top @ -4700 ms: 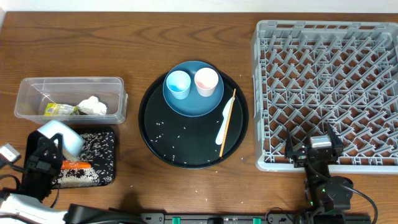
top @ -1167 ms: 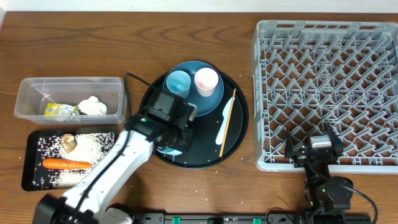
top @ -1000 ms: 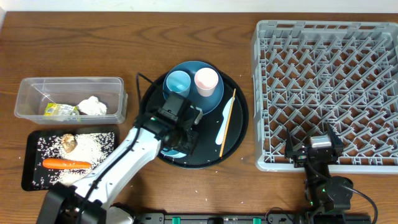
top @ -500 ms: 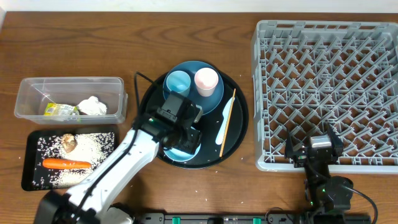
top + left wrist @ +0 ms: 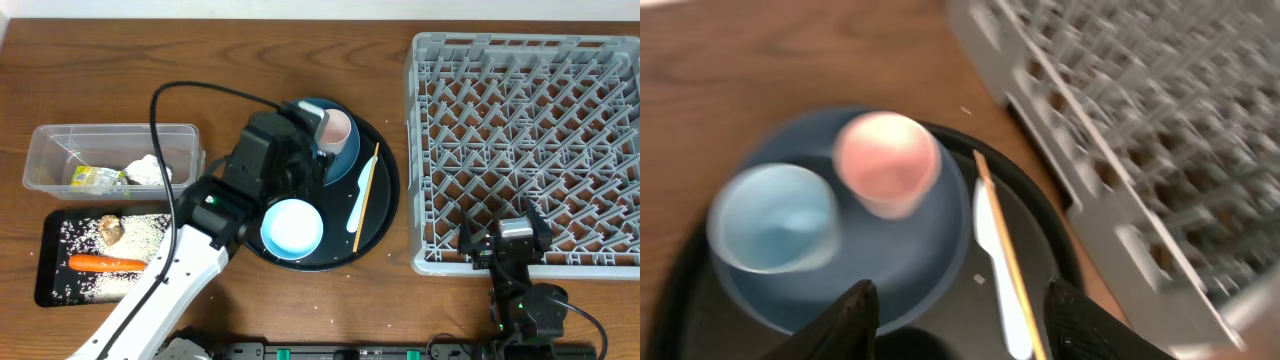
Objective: Sort waste into correct bins and load items into the dishwasher rack
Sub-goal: 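Carry the emptied bowl right and set it on the round tray, then move the left gripper to the light-blue cup on the blue plate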
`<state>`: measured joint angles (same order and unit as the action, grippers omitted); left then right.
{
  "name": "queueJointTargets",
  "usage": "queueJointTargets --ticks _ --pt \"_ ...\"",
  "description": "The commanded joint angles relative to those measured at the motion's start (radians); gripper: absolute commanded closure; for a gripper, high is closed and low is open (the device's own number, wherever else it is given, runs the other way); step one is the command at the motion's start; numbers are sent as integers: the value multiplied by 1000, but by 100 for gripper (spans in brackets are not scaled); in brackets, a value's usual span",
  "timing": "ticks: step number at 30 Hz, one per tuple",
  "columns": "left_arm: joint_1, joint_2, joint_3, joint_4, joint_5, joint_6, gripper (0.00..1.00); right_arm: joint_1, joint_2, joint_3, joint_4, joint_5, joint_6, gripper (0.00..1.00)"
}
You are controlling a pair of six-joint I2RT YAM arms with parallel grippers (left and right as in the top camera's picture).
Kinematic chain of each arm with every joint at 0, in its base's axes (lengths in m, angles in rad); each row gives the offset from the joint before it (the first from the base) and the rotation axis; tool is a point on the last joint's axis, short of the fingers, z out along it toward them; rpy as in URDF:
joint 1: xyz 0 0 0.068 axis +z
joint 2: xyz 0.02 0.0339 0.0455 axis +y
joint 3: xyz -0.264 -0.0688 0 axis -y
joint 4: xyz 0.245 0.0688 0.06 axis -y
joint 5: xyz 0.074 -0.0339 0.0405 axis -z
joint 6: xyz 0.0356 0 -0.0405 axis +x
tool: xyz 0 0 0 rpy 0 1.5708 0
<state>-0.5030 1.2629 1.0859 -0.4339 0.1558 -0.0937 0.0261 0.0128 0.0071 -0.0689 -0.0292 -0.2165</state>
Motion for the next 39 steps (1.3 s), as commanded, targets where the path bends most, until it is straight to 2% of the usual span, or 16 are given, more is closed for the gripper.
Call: queueJointTargets --ticks 1,6,11,14,22,24,34,35,39 --pt "57 50 32 22 -136 -77 46 -5 0 -2 -3 2 -5 1" --pt "176 137 32 37 -141 -193 45 -5 0 -2 -3 2 -5 1" --pt "244 237 32 76 -34 -204 42 -5 0 -2 -3 2 -5 1" --pt "250 290 32 93 11 -205 41 -5 0 -2 -3 2 -5 1" --pt "250 364 32 103 13 -234 43 -5 0 -2 -3 2 -5 1" --pt "250 376 32 103 13 -234 46 -5 0 -2 -3 2 -5 1" --pt "251 445 31 97 12 -234 46 -5 0 -2 -3 2 -5 1" --pt "250 447 31 100 13 -234 47 -5 0 -2 -3 2 -5 1" --pt "251 443 31 111 13 -234 62 -5 0 -2 -3 2 -5 1"
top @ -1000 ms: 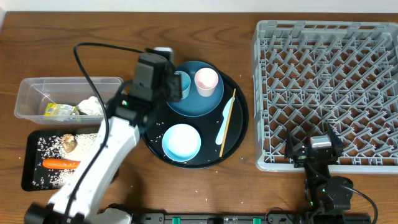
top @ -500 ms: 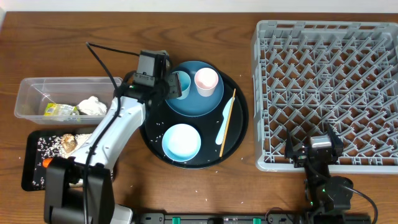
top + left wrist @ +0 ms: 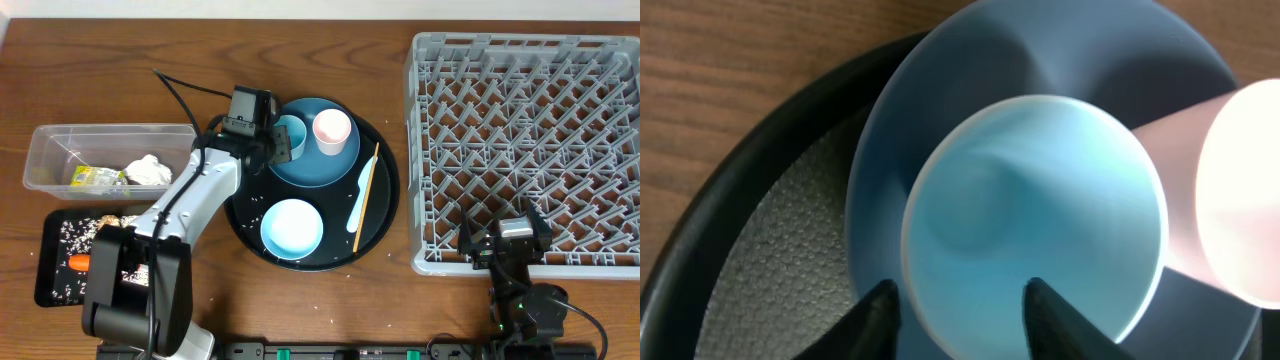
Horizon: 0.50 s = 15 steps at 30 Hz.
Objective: Sort waste into correct bins and load items into the dishwasher rack
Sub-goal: 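Move the left gripper to the light-blue cup on the blue plate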
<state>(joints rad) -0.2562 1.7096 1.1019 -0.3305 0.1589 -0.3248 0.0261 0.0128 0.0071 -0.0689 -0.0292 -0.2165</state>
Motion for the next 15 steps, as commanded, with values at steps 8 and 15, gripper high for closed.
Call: queueJointTargets --ticks 8,15 --pt "4 -34 15 26 9 -2 79 -5 0 -2 -3 2 -5 1" --pt "5 -45 15 26 10 -2 94 -5 0 -2 -3 2 -5 1"
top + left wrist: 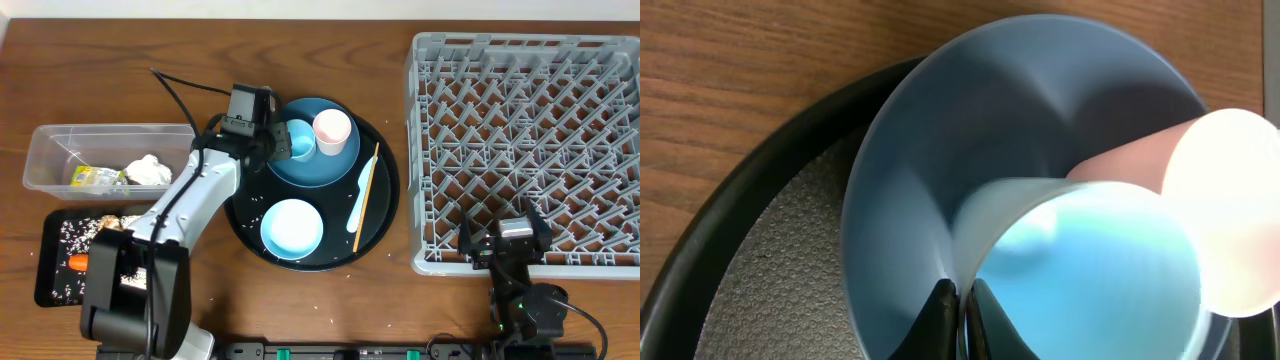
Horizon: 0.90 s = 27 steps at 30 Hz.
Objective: Sort waste into correct bins and load items into the dishwasher rack
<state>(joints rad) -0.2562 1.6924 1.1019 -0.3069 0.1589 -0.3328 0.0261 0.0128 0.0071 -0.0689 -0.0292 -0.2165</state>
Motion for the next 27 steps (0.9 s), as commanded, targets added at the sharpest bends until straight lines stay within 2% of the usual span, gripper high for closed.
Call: queueJointTargets --ticks 1,11,15,21,24,27 --pt "5 -28 15 1 10 6 94 -5 0 -2 -3 2 -5 1" --pt "12 -62 15 -24 10 5 94 -5 0 -2 -3 2 -5 1" --pt "35 -153 15 -55 10 5 94 -5 0 -2 -3 2 -5 1" --pt "102 -339 15 -214 29 6 94 -5 0 -2 -3 2 -5 1" --pt "161 -413 15 -283 156 20 94 -5 0 -2 -3 2 -5 1" --pt "239 -459 15 -315 430 90 94 -5 0 -2 -3 2 -5 1"
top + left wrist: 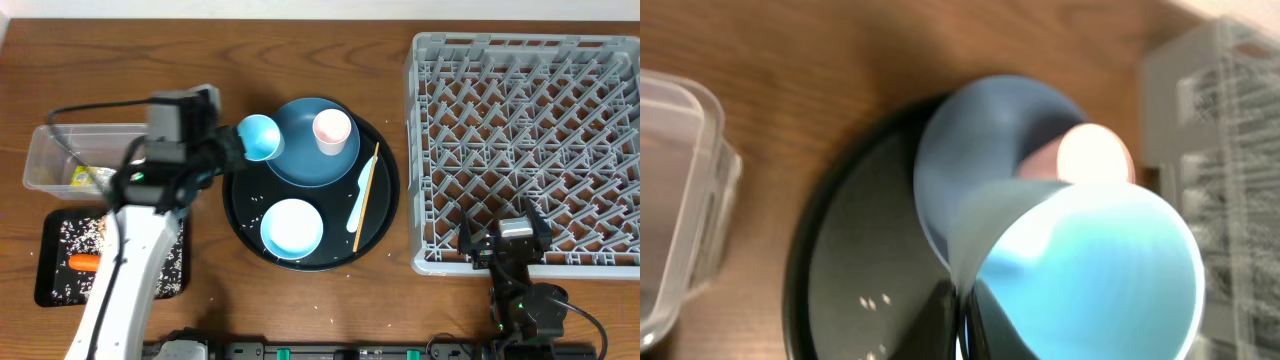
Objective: Sort waste into correct bins and load items into the dishwasher rack
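My left gripper (238,140) is shut on the rim of a light blue cup (259,136), holding it lifted over the left edge of the black round tray (240,225). The left wrist view has the blue cup (1090,265) filling the frame with the gripper (962,318) pinching its wall. On the tray sit a blue plate (300,150) with a pink cup (332,128), a light blue bowl (292,227), a white spoon (357,204) and a wooden chopstick (366,196). The grey dishwasher rack (525,140) stands at right. My right gripper (505,250) rests by the rack's front edge; its jaws are unclear.
A clear plastic bin (80,160) with crumpled waste stands at left. Below it lies a black rectangular tray (60,262) with rice grains and a carrot (88,264). The left arm crosses both.
My left gripper, shut on the blue cup, has come up off the blue plate and back to the left, to the tray's left edge. The arm now lies over the bins.
My left gripper was open above the tray near the two cups. Then it stood open round the blue cup's rim on the plate. Then it was shut on that rim. Now the cup is held lifted, left of the plate.
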`<state>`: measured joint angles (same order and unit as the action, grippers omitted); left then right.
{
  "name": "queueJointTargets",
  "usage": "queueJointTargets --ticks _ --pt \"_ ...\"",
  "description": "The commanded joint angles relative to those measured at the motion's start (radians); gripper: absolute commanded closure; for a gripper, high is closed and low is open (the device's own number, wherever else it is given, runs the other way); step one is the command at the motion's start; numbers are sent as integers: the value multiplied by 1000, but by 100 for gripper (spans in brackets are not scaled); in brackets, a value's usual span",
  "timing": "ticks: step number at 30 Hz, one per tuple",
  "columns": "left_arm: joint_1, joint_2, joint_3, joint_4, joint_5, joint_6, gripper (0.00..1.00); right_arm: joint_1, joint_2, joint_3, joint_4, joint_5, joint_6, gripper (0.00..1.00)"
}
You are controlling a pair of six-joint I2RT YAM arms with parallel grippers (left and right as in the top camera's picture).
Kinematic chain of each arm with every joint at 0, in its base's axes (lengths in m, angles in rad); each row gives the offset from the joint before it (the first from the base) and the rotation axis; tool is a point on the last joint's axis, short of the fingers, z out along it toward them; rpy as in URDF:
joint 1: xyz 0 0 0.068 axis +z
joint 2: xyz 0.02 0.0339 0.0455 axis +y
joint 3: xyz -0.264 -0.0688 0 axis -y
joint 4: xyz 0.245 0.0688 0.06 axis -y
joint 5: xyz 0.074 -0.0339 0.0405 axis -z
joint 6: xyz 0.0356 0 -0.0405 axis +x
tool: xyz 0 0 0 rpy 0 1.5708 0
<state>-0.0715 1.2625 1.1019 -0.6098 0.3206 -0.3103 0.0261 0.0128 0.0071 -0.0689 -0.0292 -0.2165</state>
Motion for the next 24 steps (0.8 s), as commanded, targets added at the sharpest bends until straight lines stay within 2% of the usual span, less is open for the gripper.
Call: queueJointTargets --ticks 1,3,6,13,14,24 --pt "77 -33 15 -12 369 91 94 -5 0 -2 -3 2 -5 1" --pt "124 -27 15 -11 603 128 93 -5 0 -2 -3 2 -5 1" --pt "164 3 15 -11 876 184 93 -5 0 -2 -3 2 -5 1" --pt "175 103 15 -6 1217 262 93 -5 0 -2 -3 2 -5 1" --pt "175 116 15 -11 1253 262 93 -5 0 -2 -3 2 -5 1" --pt "170 148 15 -45 1252 254 93 -5 0 -2 6 2 -5 1"
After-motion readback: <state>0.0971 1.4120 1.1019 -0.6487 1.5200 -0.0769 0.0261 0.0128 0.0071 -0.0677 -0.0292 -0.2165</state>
